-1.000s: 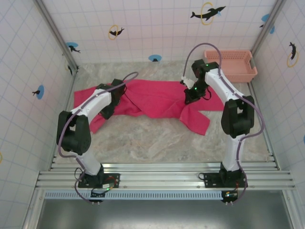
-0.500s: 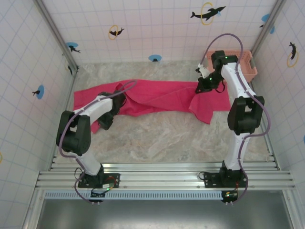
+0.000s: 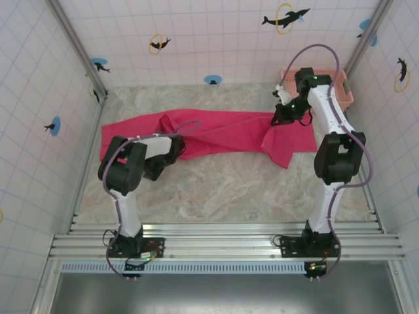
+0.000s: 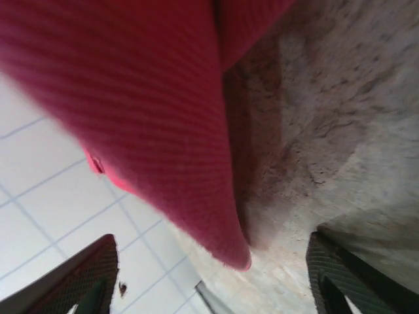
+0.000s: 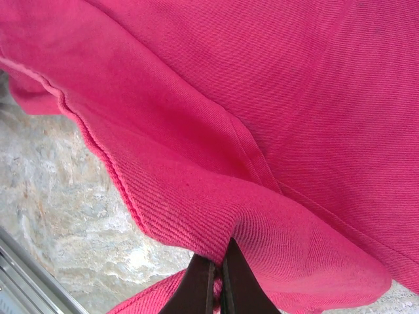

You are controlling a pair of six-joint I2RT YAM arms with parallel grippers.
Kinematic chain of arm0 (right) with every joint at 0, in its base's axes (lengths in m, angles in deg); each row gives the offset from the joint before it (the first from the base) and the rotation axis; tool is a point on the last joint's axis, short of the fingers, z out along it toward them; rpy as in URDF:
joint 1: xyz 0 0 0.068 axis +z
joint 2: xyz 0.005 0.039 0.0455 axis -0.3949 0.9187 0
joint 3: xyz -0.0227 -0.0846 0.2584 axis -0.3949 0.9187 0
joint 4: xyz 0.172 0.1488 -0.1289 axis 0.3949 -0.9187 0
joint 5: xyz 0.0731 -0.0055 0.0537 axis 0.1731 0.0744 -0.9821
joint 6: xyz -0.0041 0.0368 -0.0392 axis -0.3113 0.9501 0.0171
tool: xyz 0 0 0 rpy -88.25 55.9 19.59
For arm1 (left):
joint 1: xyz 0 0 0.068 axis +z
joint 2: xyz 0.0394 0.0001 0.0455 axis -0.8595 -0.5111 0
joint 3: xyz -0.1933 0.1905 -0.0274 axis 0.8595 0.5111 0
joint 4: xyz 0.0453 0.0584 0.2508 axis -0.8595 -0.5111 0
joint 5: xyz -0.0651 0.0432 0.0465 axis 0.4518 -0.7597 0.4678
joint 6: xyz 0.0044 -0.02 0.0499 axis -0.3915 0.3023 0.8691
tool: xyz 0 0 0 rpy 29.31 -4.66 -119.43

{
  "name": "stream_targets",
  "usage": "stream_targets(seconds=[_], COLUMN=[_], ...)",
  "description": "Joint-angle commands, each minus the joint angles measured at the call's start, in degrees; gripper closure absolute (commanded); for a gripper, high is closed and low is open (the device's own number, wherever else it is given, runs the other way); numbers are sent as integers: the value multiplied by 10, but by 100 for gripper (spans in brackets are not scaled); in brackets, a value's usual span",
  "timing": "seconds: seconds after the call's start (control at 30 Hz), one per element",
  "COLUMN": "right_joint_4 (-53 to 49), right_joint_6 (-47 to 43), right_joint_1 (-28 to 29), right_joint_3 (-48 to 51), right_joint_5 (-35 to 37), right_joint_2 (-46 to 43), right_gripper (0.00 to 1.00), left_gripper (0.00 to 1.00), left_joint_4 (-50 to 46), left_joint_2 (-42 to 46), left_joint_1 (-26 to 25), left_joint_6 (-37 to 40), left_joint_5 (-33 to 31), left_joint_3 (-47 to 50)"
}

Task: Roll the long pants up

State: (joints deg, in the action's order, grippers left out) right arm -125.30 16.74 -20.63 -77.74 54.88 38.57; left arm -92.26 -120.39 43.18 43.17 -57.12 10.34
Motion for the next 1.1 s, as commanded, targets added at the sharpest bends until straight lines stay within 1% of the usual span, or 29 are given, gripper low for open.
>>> stream_targets(seconds=[0.0,0.07,0.17,0.2,0.27,0.3,0.4,0.43,0.47,0.5,0.67,0.73,0.8,0.87,0.97,1.07], right_joint_4=[-1,0,1,1,2,2,6,7,8,8,9,9,9,9,9,9], right_joint_6=[-6,-9,-11,-12,-12,-12,-13,-13,-13,-13,-13,-12,-7,-4,-2,1], right_joint_1=[-9,-11,-14,-17,-20,-22,-25,-26,-26,-26,-29,-32,-40,-48,-57,-66], right_joint_3=[-14,-10,-8,-8,-6,-5,-4,-4,-3,-2,5,7,8,8,7,3], right_joint_5=[-10,-12,-15,-16,-19,-19,-28,-28,-28,-29,-26,-20,-23,-23,-21,-25], right_joint_2=[-11,-13,-16,-17,-18,-18,-22,-23,-23,-23,-24,-24,-21,-16,-9,2], right_gripper=[100,100,100,100,100,100,100,100,100,100,100,100,100,100,100,100], left_gripper=[34,44,48,52,65,70,71,82,97,100,100,100,100,100,100,100], left_joint_4=[-34,-50,-57,-61,-70,-74,-88,-96,-101,-103,-151,-142,-156,-156,-143,-129], left_joint_2=[-17,-17,-16,-17,-23,-27,-43,-49,-52,-54,-43,-17,11,37,60,57], left_joint_1=[9,24,38,38,39,39,39,38,39,39,40,39,41,51,75,110], left_joint_6=[-50,-71,-83,-88,-94,-98,-107,-115,-120,-120,-133,-83,-71,-36,18,67], left_joint_5=[-35,-44,-40,-43,-44,-43,-41,-42,-44,-42,-35,-9,-24,-30,-42,-48], left_joint_3=[-16,-17,-18,-20,-26,-29,-45,-52,-59,-62,-102,-120,-146,-171,-203,-237])
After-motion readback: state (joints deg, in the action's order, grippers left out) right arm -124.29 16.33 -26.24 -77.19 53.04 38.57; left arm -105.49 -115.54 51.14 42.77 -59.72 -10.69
